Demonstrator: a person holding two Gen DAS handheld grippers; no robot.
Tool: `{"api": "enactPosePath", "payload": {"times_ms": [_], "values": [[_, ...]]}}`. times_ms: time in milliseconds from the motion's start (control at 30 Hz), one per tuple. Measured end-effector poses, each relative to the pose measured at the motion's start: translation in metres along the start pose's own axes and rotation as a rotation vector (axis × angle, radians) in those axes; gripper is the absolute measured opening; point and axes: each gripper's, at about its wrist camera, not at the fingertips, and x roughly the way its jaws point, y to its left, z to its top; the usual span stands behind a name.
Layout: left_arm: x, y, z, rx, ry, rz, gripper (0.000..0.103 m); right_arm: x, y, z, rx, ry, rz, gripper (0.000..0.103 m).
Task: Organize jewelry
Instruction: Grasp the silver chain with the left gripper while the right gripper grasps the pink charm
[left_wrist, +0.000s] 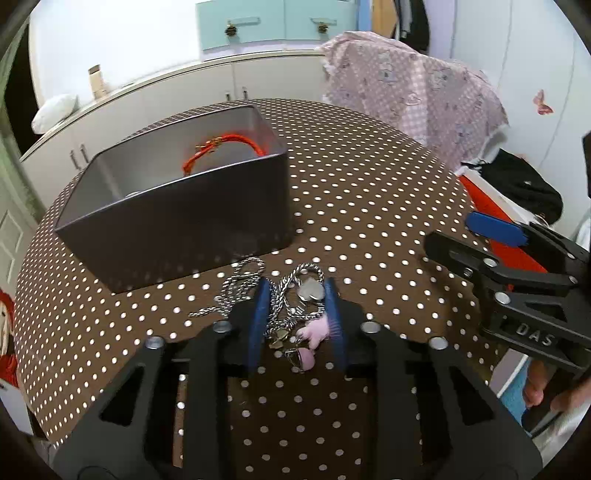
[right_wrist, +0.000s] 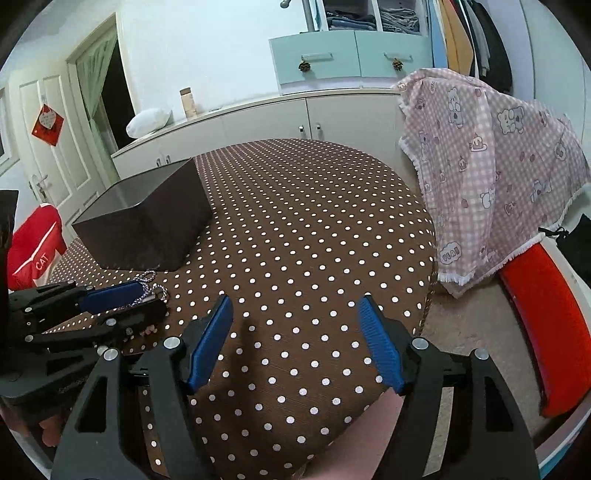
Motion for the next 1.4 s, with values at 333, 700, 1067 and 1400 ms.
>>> {"api": "enactPosePath", "payload": {"times_ms": [333, 700, 1067, 1400], "values": [[-0.023, 0.045, -0.009, -0.164, -0.053, -0.034, 0.017, -0.003, 0.017, -0.001, -0.027, -0.001, 0.026, 0.067], [-0.050, 0.082, -0.029, -0.237, -0.152, 0.009, 0.018, 0.000, 0.070, -0.004, -0.090, 0.030, 0.188, 0.067], [-0.050, 0.096, -0.051, -0.273, -0.151, 0.013, 0.018, 0.009, 0.118, -0.012, -0.217, 0.075, 0.238, 0.053], [-0.051, 0.094, -0.057, -0.262, -0.175, -0.025, 0.018, 0.013, 0.114, -0.014, -0.232, 0.063, 0.174, 0.011]]}}
